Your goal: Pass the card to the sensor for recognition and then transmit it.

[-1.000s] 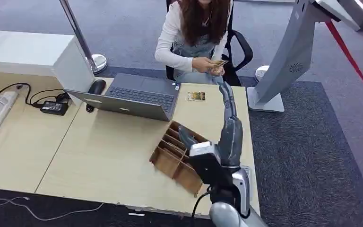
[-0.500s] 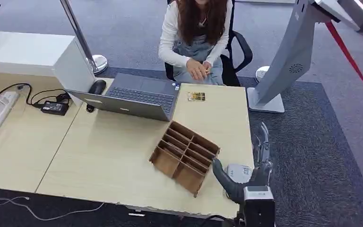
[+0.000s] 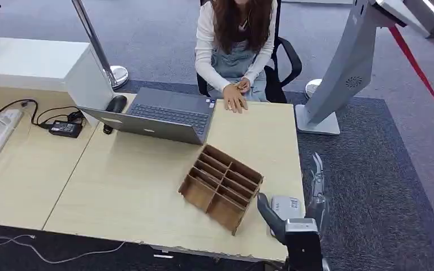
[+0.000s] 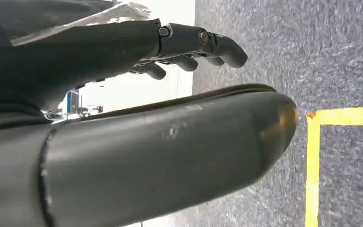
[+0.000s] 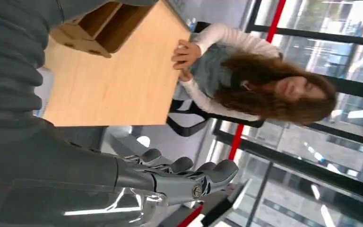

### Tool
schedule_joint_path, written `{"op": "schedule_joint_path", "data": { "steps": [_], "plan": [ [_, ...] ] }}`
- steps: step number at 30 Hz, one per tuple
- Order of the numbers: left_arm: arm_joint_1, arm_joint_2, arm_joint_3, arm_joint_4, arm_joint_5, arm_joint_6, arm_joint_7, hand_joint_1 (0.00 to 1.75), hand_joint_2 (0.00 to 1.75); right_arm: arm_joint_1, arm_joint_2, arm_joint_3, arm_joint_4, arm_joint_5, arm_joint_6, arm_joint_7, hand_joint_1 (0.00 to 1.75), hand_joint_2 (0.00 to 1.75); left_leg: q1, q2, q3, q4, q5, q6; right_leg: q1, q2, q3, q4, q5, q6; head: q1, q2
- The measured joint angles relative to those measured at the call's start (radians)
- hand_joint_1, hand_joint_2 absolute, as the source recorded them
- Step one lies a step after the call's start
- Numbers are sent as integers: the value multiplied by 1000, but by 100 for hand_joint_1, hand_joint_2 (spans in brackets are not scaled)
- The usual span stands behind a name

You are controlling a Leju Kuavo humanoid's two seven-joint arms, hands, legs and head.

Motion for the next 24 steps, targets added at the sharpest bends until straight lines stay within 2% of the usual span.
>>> {"op": "schedule_joint_path", "data": {
  "steps": [3,8,18,24],
  "plan": [
    [-4,-5,0,13,15,0,0,0,0,-6,-15,0,22,-37,0,32,0,175,0,0,0,0,0,0,0,0,0,0,0,0,0,0],
    [-7,-9,0,22,60,37,0,0,0,-35,-40,2,97,-154,1,32,0,175,0,0,0,0,0,0,0,0,0,0,0,0,0,0],
    [-8,-10,-4,22,80,53,0,0,0,-68,-36,11,215,-169,1,7,0,175,0,0,0,0,0,0,0,0,0,0,0,0,0,0],
    [-8,-10,-20,23,80,28,0,0,0,-68,-36,10,250,-184,0,-29,0,175,0,0,0,0,0,0,0,0,0,0,0,0,0,0]
  ]
}}
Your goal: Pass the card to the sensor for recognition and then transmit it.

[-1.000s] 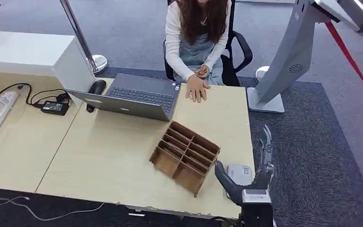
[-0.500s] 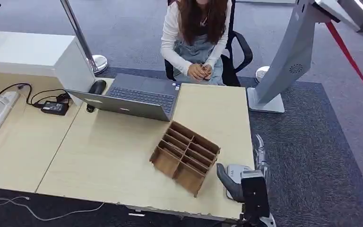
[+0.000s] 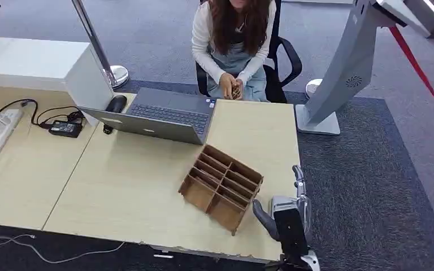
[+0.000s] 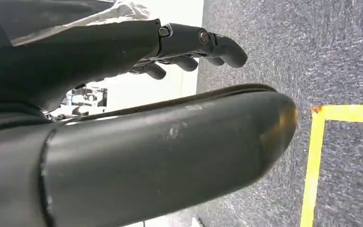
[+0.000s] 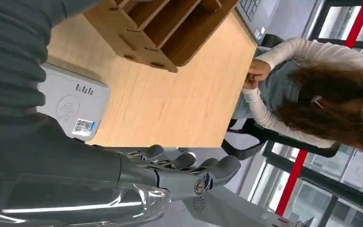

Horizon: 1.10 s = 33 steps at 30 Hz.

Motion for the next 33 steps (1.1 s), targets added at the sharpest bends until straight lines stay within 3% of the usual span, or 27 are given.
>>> {"op": "schedule_joint_path", "data": {
  "steps": [17,26,33],
  "plan": [
    [-1,0,-25,3,32,34,0,0,0,0,8,-2,31,-9,0,-29,0,175,0,0,0,0,0,0,0,0,0,0,0,0,0,0],
    [-2,-2,-53,3,38,14,0,0,0,15,17,-16,35,-74,0,-87,0,175,0,0,0,0,0,0,0,0,0,0,0,0,0,0],
    [-3,-2,-78,0,71,50,0,0,0,28,18,-44,36,-99,0,-126,0,175,0,0,0,0,0,0,0,0,0,0,0,0,0,0]
  ]
}}
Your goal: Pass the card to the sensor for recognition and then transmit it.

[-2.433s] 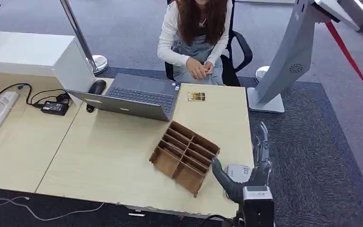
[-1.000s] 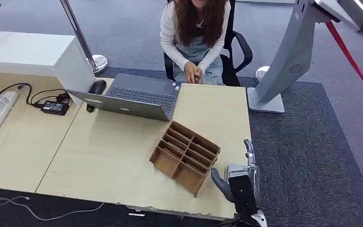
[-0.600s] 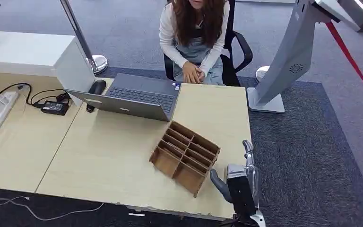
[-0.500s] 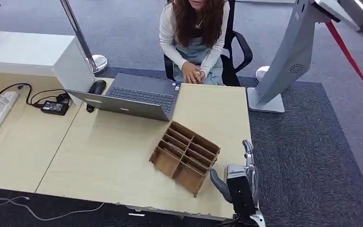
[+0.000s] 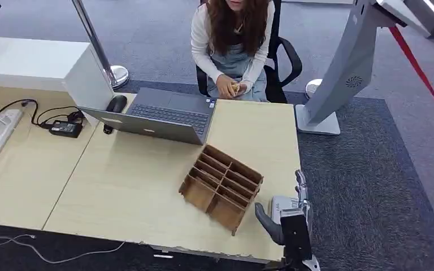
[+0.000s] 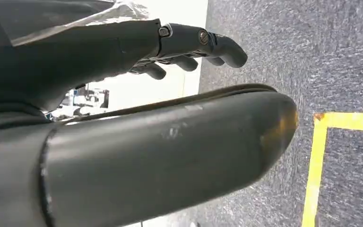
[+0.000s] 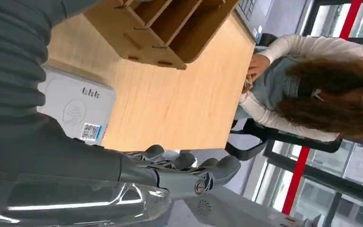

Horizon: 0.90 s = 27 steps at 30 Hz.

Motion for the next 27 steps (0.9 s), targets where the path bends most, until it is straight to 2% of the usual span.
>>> {"op": "schedule_joint_path", "data": {
  "steps": [12,18,27],
  "plan": [
    [0,0,-14,-9,6,11,0,0,0,12,9,-20,-2,-6,0,-21,0,175,0,0,0,0,0,0,0,0,0,0,0,0,0,0],
    [0,0,-22,-14,21,18,0,0,0,36,18,-60,0,-45,0,-63,0,175,0,0,0,0,0,0,0,0,0,0,0,0,0,0],
    [0,0,-22,-14,31,21,0,0,0,42,32,-80,-2,-31,0,-67,0,175,0,0,0,0,0,0,0,0,0,0,0,0,0,0]
  ]
}}
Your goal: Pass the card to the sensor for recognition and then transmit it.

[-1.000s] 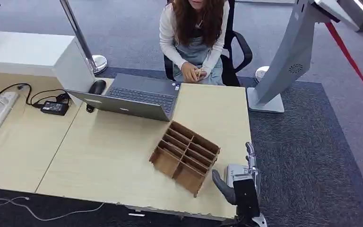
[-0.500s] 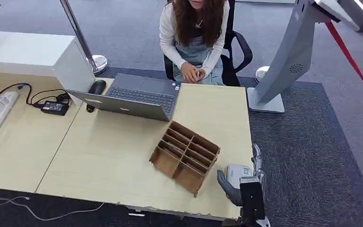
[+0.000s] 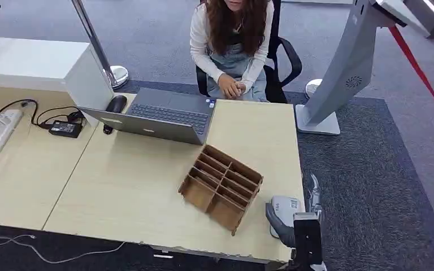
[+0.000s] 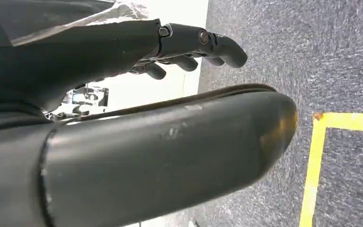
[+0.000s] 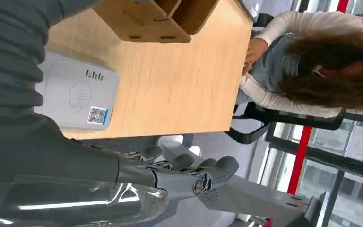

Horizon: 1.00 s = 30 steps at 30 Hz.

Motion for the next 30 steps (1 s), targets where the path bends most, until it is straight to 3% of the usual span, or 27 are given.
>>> {"op": "schedule_joint_path", "data": {
  "steps": [30],
  "plan": [
    [-5,0,-47,0,10,-17,0,0,0,-5,42,-16,-26,36,0,2,0,175,0,0,0,0,0,0,0,0,0,0,0,0,0,0]
  ]
}}
